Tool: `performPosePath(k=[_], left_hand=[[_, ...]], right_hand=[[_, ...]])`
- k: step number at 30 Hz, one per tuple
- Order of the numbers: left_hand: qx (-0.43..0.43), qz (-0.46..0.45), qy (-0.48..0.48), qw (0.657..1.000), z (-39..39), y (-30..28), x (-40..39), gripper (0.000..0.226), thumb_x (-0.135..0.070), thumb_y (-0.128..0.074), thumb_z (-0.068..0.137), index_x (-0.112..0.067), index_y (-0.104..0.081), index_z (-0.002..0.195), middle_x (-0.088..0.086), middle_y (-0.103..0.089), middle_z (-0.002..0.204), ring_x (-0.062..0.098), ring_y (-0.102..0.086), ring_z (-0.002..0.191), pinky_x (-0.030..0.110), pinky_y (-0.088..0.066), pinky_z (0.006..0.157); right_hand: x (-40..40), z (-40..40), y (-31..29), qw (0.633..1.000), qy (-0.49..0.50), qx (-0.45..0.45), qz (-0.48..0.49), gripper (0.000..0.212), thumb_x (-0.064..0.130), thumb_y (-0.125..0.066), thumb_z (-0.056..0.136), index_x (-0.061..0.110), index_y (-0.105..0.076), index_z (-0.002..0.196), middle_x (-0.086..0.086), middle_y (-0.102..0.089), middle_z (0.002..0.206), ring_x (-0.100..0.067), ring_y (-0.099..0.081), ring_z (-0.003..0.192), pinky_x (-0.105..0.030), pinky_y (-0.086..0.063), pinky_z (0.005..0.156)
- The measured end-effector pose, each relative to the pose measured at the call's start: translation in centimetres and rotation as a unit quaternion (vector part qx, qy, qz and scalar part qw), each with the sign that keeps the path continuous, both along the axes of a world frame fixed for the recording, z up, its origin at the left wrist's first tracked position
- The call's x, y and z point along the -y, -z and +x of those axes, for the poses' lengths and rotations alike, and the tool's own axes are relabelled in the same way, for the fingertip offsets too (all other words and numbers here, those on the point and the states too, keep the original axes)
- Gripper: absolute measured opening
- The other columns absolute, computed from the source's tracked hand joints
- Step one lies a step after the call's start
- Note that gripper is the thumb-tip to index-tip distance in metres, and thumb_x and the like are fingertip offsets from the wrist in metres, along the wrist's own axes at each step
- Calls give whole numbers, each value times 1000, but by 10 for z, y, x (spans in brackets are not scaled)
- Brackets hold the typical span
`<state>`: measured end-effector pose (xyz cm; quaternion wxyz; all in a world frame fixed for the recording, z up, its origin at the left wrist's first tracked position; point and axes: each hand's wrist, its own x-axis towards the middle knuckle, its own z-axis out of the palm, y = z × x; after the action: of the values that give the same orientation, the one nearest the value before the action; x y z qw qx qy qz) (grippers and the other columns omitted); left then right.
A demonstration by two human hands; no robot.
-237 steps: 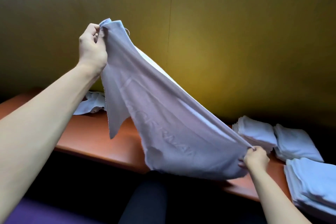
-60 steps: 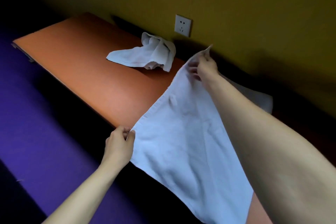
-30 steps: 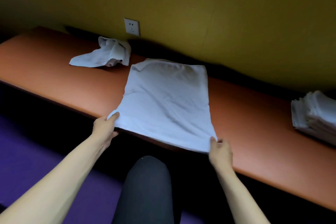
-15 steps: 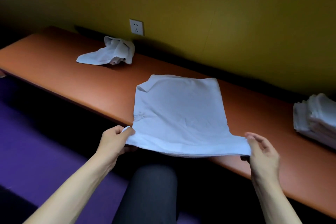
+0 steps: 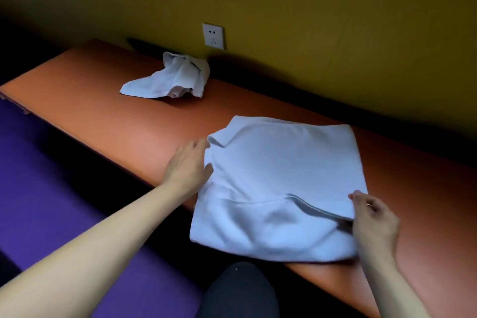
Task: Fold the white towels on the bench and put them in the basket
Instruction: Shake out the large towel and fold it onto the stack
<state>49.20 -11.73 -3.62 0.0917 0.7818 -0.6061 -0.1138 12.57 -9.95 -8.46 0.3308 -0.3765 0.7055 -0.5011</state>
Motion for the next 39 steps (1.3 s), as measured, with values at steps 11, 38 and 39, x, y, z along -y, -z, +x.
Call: performPosePath(k=[11, 38, 39], left_hand=[[-198, -183, 39, 962, 20, 37, 132, 38, -41, -46, 103, -20, -51, 71, -5, -53, 66, 11, -48, 62, 32, -32, 58], [-35, 22, 273, 961, -4, 17, -81, 24, -45, -67, 73, -45, -52, 92, -18, -50, 81, 8, -46, 77, 33, -36, 72], [-93, 27, 232, 968, 0, 10, -86, 20, -36, -68, 74, -44, -55, 86, -16, -55, 76, 6, -49, 73, 34, -41, 68]], right_hand=[[-5, -2, 24, 1000, -2, -10, -7, 11, 40, -70, 90, 33, -75, 95, 16, -76, 85, -25, -72, 99, -59, -57, 87], [-44, -18, -65, 964, 10, 263, -41, 17, 20, -70, 94, 11, -69, 79, 3, -68, 67, -12, -60, 57, -24, -51, 53], [-46, -22, -70, 961, 21, 273, -40, 16, 18, -68, 95, 10, -67, 81, 4, -66, 62, -9, -58, 52, -21, -50, 48]])
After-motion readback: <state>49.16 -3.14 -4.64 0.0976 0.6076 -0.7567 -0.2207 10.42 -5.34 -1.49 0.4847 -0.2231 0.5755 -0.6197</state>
